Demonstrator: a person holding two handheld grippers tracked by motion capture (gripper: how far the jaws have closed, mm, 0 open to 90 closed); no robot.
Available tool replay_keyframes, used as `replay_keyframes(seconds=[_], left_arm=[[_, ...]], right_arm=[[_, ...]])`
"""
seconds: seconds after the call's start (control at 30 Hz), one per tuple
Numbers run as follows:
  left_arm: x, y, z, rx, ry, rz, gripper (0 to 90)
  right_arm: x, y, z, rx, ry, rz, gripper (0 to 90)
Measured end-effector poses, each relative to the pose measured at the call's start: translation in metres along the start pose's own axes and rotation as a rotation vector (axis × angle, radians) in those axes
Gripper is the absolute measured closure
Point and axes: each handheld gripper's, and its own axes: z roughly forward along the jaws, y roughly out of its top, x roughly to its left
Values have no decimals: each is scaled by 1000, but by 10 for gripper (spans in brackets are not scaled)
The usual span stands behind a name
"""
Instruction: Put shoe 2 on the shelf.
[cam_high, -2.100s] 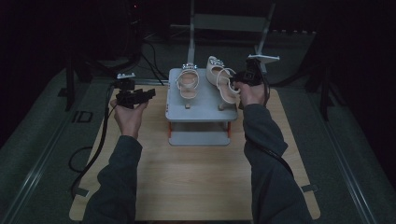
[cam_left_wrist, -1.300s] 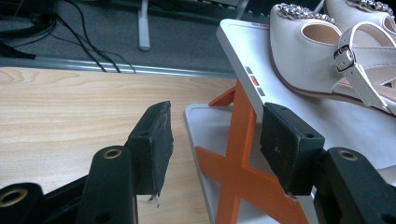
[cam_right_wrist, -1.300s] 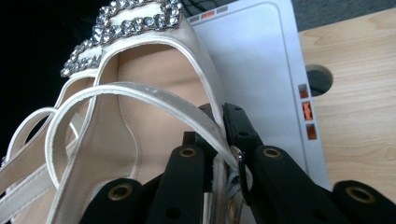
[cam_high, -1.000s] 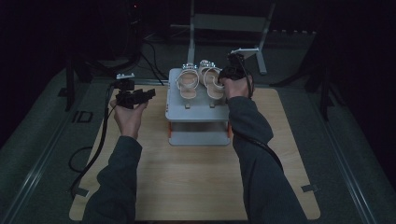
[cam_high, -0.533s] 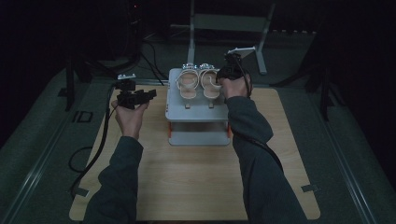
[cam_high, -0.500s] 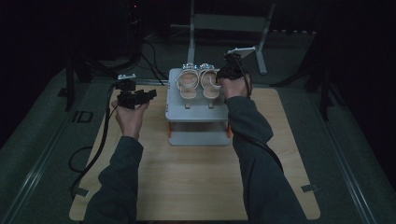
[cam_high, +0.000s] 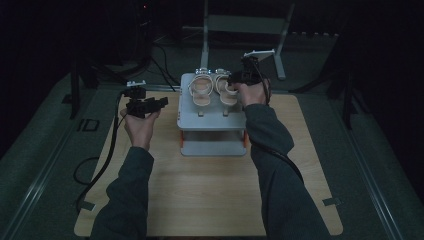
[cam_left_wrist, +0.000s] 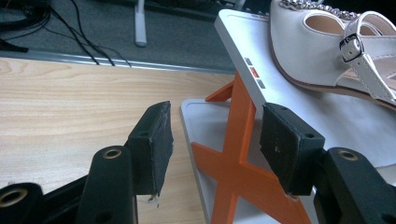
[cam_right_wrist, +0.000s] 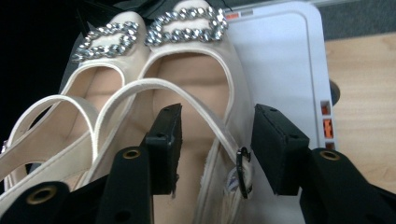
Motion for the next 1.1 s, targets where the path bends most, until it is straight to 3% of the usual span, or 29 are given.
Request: replay_keyframes(seconds=[0.37, 0.67, 0.83, 1.1], left_arm=[[1, -2, 1, 1, -1, -3, 442], [0, -2, 1, 0, -1, -3, 442], [2, -2, -1, -3, 2, -5, 440], [3, -4, 1, 8, 14, 4, 439]], right_arm=[[0, 1, -17, -146, 97, -36, 480], [-5, 1, -33, -232, 124, -57, 471], [-21, -2, -37, -238, 123, -57, 472], [-62, -14, -39, -248, 109, -11, 474]])
